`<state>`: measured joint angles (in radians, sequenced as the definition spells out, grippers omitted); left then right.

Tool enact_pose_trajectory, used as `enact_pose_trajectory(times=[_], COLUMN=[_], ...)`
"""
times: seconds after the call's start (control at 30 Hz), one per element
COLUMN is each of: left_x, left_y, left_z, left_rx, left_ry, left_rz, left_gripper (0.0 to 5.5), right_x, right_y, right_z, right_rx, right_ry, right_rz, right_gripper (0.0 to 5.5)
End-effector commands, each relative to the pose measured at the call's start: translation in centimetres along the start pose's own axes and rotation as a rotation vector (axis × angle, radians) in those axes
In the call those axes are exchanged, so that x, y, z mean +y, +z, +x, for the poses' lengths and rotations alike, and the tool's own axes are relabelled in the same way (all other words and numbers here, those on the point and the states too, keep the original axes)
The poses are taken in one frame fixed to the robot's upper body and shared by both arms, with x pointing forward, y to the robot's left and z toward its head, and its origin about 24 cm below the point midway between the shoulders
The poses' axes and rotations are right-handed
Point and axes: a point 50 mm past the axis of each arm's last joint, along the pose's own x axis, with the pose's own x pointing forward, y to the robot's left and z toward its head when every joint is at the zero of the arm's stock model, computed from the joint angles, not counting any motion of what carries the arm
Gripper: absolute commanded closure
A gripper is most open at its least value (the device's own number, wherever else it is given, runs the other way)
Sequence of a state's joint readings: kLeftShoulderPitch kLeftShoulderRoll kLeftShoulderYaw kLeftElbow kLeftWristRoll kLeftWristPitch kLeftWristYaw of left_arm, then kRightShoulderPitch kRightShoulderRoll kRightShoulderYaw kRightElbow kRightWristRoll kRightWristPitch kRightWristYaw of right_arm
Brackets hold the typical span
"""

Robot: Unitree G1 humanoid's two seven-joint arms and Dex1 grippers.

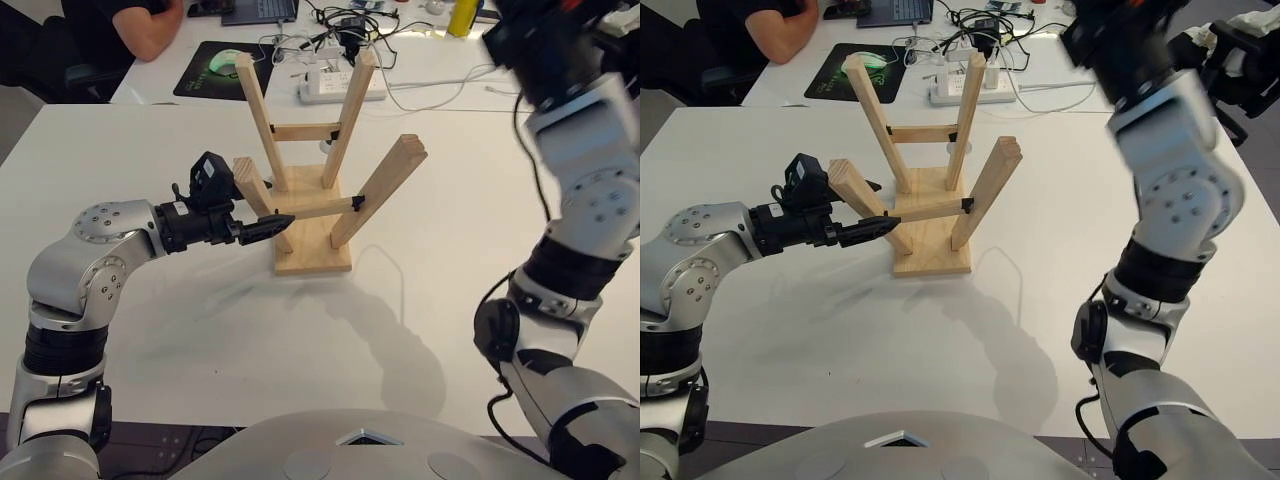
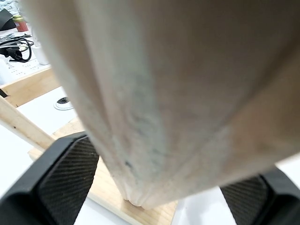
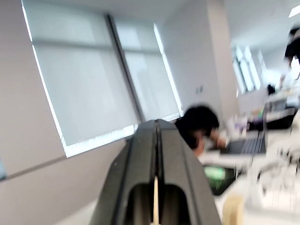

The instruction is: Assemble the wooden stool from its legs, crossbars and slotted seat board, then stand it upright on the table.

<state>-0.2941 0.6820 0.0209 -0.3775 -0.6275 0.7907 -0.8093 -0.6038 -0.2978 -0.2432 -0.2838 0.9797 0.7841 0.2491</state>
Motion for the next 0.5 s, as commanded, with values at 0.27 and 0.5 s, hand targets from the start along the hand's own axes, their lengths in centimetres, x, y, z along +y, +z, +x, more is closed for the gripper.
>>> enact_pose_trajectory(times=[0.27,0.5], left_x=[0.1,0.2], left_y=[0.3,0.1], left_z=[-0.1,-0.3], left_rx=[0.005,0.009], left_ry=[-0.006,0.001], left_rz=[0.006,0.002], left_gripper=[1.60,1.60], right_x=[0.5,1.4], right_y=[1.5,8.3], right_z=[0.4,-0.3], right_rx=[-0.144,-0.399], right_ry=[-0.031,-0.003], right_rz=[-0.096,-0.156], right_gripper=[5.49,5.49])
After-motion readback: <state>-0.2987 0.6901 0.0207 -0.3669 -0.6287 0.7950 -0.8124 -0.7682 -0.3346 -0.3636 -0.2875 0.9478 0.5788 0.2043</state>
